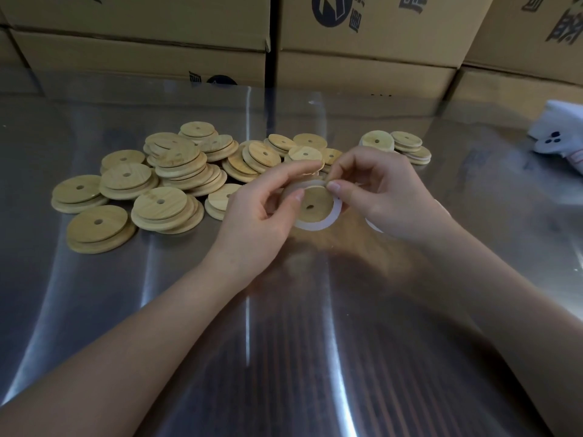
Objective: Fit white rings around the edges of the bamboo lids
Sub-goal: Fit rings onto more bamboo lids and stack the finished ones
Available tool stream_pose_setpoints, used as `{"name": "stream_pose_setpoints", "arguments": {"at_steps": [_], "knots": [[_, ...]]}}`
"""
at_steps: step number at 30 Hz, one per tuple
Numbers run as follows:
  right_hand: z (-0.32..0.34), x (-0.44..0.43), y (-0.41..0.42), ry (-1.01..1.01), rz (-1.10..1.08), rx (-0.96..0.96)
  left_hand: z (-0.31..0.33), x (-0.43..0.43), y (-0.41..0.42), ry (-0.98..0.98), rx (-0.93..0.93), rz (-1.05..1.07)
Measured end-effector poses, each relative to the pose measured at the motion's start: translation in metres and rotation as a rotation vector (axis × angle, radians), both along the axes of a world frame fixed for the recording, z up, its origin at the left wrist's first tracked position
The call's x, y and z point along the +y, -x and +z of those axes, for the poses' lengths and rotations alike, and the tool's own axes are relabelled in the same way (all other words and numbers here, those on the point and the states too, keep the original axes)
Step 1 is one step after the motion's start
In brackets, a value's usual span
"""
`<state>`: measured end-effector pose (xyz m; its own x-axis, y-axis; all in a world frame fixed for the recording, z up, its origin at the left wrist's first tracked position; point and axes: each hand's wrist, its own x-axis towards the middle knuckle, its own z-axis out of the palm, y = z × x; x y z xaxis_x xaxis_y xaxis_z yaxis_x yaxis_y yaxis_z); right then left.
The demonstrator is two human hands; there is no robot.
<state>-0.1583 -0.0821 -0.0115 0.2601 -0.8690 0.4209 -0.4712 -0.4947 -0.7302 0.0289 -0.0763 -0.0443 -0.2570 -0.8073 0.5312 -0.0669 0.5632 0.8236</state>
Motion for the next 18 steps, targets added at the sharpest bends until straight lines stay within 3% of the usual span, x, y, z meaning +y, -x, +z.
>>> {"name": "stream_pose_setpoints", "arguments": {"at_steps": [9, 18], "knots": [[-0.010, 0.002, -0.014, -0.208, 0.001, -0.024, -0.003, 0.001, 0.008, -0.205, 0.050, 0.056], [-0.008, 0.003, -0.017, -0.368, -0.002, -0.162, -0.001, 0.001, 0.007, -0.210, 0.113, 0.117]]}}
